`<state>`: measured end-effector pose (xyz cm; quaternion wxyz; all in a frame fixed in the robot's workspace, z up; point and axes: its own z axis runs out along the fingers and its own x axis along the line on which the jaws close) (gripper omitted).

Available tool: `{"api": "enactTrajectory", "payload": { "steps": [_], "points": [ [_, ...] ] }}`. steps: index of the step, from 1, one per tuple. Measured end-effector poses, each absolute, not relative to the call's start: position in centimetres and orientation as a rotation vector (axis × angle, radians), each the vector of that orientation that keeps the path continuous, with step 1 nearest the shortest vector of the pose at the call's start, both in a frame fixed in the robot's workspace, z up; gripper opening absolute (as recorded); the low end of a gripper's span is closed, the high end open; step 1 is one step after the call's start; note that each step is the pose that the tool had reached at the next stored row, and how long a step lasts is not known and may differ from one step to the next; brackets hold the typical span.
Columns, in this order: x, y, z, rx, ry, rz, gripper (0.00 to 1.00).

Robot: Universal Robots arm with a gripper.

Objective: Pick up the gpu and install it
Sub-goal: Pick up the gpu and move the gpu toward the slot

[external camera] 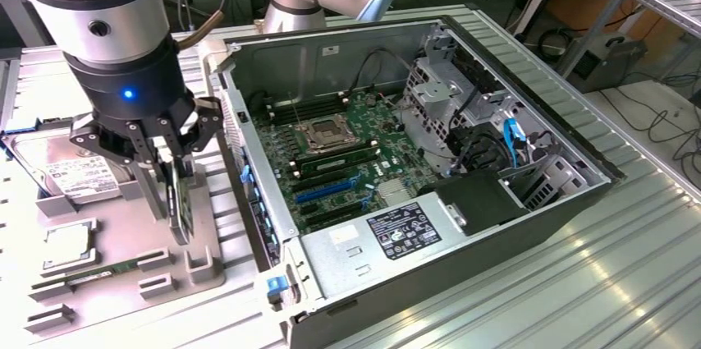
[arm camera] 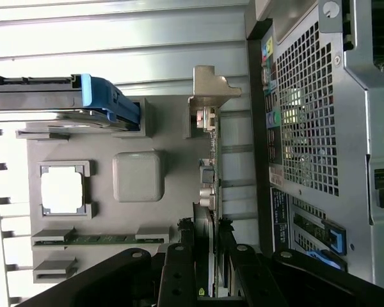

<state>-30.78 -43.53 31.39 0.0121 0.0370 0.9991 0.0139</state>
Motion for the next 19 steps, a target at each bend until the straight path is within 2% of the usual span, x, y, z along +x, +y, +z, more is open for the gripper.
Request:
{"api": "enactTrajectory", "payload": {
  "steps": [19],
  "points": [
    [-30.78,-43.53,31.85,0.115,3.115,0.043,0.26]
  ]
}}
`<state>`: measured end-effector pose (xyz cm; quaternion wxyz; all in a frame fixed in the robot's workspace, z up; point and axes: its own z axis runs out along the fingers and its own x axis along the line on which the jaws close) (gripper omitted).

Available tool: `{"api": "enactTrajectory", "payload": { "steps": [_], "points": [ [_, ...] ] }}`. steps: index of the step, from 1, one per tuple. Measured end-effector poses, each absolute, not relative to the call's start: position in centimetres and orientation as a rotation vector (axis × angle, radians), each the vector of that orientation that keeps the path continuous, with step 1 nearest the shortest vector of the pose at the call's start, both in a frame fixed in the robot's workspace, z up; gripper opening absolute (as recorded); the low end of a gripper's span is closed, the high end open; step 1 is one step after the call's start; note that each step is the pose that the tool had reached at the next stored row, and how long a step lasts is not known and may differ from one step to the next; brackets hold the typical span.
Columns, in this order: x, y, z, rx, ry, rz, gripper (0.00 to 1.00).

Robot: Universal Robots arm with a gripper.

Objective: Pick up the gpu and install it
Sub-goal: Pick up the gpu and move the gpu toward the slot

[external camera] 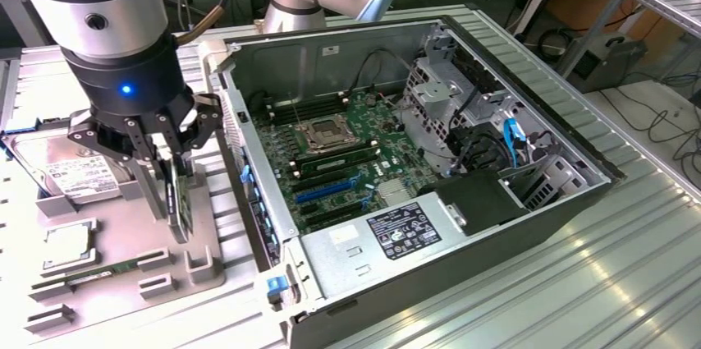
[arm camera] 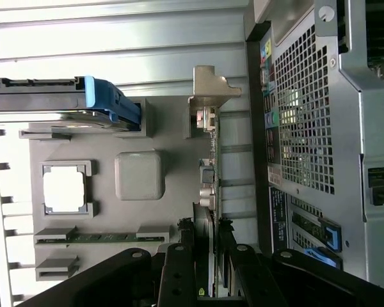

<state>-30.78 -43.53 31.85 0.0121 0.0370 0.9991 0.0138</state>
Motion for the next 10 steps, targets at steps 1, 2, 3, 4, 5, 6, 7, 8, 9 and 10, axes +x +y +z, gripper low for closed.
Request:
{"api": "enactTrajectory", "payload": {
  "steps": [1,2,3,4,5,6,7,8,9,10],
  "points": [
    [-30.78,-43.53,31.87,0.115,3.115,0.043,0.26],
    [-30.78,-43.53,31.89,0.115,3.115,0.043,0.26],
    [-30.78,-43.53,31.92,0.115,3.115,0.043,0.26],
    [-30.78,-43.53,31.93,0.115,3.115,0.043,0.26],
    [-30.78,-43.53,32.02,0.115,3.115,0.043,0.26],
    [-30.78,-43.53,32.09,0.115,3.115,0.043,0.26],
    [-30.78,-43.53,32.1,0.115,3.115,0.043,0.26],
    [-30.78,-43.53,32.12,0.115,3.115,0.043,0.26],
    [-30.78,-43.53,32.14,0.115,3.115,0.043,0.26],
    [-30.78,-43.53,32.16,0.115,3.115,0.043,0.26]
  ]
}}
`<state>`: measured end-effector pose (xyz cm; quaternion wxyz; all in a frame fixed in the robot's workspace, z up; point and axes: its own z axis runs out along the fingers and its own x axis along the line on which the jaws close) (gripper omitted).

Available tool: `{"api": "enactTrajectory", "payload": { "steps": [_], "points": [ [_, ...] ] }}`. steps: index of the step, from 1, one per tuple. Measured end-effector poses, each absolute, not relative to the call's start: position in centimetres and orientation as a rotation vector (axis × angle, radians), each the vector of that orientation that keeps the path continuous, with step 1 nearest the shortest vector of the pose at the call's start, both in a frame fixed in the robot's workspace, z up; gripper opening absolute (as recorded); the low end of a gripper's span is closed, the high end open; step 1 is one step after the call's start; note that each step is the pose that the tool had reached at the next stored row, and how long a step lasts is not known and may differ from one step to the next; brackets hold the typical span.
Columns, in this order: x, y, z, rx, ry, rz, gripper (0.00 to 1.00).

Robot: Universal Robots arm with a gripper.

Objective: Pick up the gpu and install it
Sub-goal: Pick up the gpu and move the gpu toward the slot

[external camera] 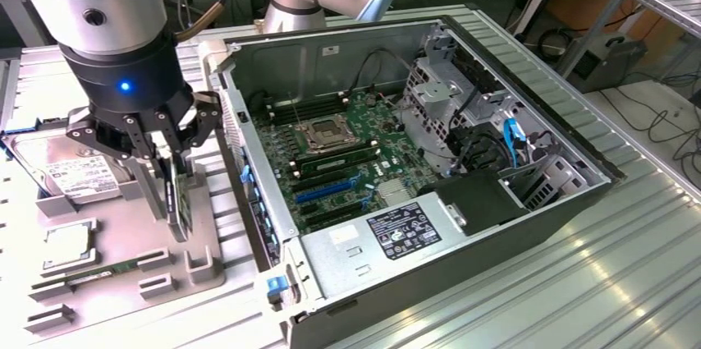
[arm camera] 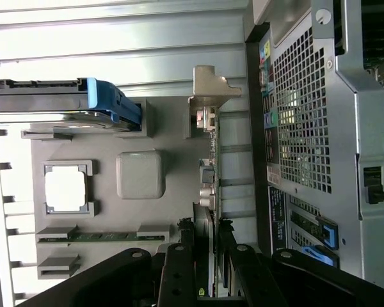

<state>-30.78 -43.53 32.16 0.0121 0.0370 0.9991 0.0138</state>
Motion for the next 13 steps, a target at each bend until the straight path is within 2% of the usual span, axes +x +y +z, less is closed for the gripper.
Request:
{"api": "enactTrajectory", "payload": {
  "steps": [13],
  "points": [
    [-30.78,-43.53,32.42,0.115,3.115,0.043,0.26]
  ]
}}
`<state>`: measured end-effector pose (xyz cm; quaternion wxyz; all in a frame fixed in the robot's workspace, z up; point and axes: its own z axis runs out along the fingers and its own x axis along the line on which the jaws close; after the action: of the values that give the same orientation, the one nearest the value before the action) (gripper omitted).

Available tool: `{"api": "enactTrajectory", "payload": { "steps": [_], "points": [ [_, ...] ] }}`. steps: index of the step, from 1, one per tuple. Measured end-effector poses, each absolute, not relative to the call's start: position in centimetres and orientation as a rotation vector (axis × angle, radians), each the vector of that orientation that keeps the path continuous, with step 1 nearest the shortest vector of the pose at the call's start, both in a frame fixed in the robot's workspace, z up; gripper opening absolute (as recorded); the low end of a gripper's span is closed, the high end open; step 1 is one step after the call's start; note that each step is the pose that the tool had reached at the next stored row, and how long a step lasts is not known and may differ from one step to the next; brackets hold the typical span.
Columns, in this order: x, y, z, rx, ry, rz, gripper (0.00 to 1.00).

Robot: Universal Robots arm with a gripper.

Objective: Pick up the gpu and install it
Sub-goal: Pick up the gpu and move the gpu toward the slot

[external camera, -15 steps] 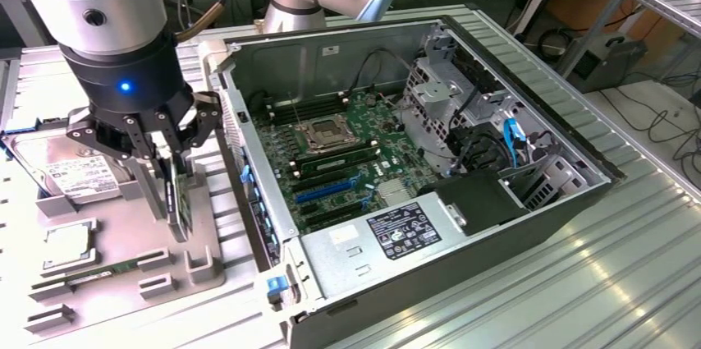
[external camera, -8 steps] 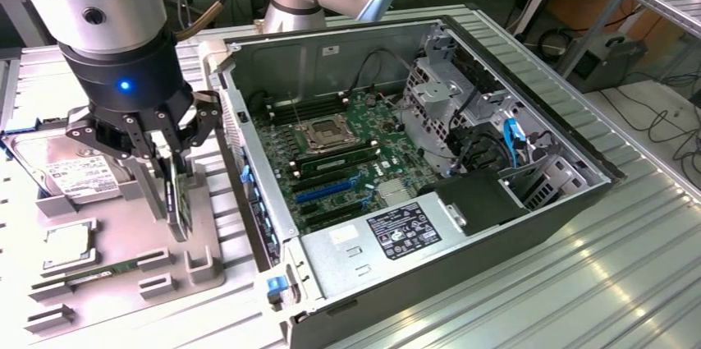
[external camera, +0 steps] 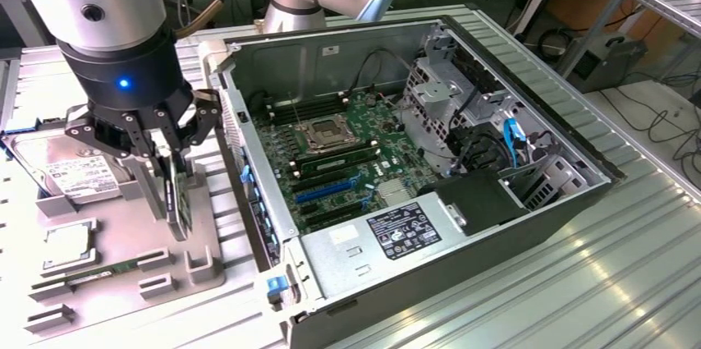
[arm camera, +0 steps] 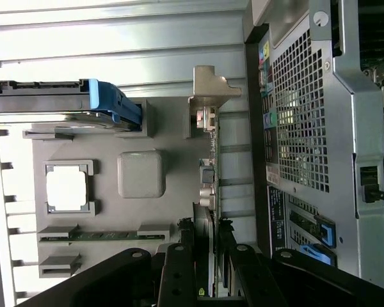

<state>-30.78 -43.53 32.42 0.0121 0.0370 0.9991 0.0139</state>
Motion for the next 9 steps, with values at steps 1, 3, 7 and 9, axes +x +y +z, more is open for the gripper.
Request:
{"api": "enactTrajectory", "payload": {
  "steps": [1,3,7,9],
  "points": [
    [-30.78,-43.53,32.44,0.115,3.115,0.043,0.26],
    [-30.78,-43.53,32.47,0.115,3.115,0.043,0.26],
    [-30.78,-43.53,32.62,0.115,3.115,0.043,0.26],
    [-30.78,-43.53,32.67,0.115,3.115,0.043,0.26]
  ]
}}
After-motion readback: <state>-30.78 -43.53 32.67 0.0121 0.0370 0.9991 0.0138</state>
